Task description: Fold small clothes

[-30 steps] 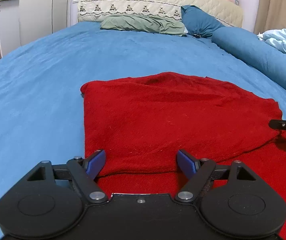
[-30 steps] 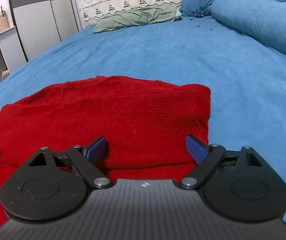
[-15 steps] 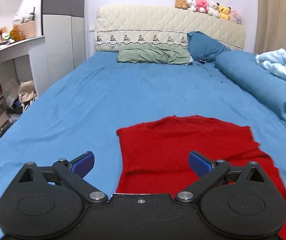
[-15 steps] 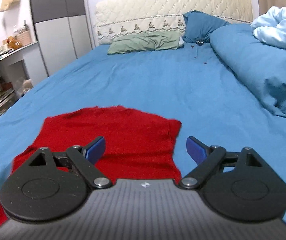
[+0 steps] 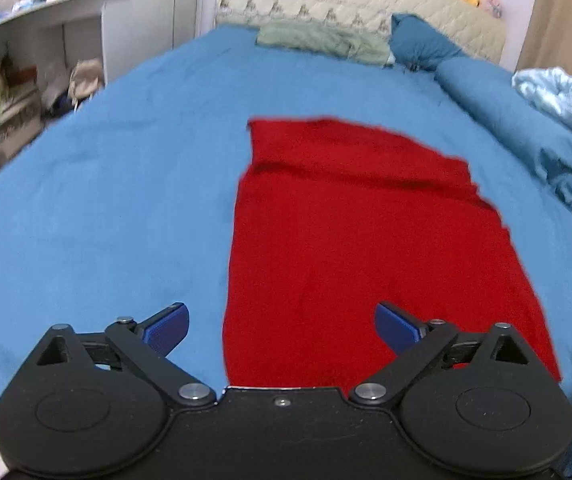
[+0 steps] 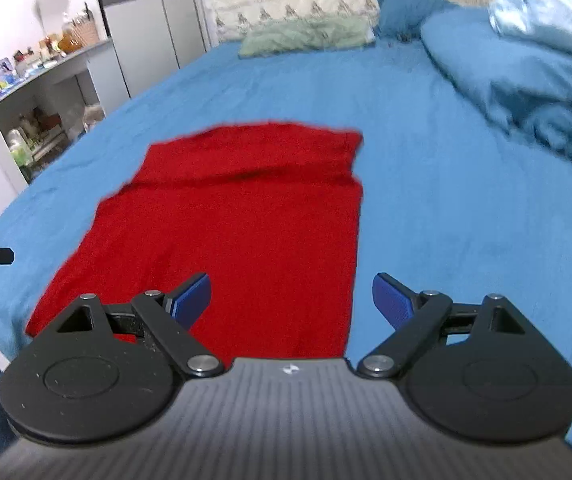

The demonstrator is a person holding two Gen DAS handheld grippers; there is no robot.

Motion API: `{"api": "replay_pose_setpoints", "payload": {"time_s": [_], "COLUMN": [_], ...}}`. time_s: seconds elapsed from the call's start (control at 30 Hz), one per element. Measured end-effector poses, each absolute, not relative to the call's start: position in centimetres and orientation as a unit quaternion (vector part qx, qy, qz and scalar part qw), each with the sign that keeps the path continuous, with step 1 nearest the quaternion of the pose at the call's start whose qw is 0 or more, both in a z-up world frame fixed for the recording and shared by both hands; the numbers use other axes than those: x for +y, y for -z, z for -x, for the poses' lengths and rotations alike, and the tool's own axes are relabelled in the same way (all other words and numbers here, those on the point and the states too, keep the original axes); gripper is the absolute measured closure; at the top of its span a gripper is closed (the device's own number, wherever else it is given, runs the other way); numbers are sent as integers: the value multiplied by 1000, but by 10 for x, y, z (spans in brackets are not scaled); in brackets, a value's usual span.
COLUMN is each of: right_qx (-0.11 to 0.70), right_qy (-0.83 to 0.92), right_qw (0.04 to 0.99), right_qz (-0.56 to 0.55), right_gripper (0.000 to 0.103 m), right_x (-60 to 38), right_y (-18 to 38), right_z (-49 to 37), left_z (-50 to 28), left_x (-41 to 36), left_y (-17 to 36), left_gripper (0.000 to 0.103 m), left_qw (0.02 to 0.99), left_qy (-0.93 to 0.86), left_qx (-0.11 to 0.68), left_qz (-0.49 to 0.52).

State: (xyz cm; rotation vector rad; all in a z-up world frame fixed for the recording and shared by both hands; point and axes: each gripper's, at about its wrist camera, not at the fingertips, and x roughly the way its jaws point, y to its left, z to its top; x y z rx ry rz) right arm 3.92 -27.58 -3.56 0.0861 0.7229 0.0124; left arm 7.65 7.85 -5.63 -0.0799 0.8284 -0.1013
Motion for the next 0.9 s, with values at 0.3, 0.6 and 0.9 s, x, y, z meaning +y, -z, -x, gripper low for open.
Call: {"api": "replay_pose_setpoints", "payload": {"time_s": [0.3, 0.6, 0.9], "right_qx": [400, 415, 420], "right_qy": [85, 105, 91], "right_qw": [910, 899, 899], "right_qz": [-73, -87, -88], "right_gripper": [17, 27, 52], "right_x": [-261, -253, -253], "right_y": [115, 143, 153], "right_z": [-4, -9, -16], "left_z": [-55, -55, -59], "left_x": [75, 78, 77], "left_y": [117, 138, 141], "left_gripper": [32, 45, 79], "left_qw": [905, 905, 901], "left_qy": [16, 19, 42], "left_qx": [426, 423, 428], "left_qz": [22, 47, 47]}}
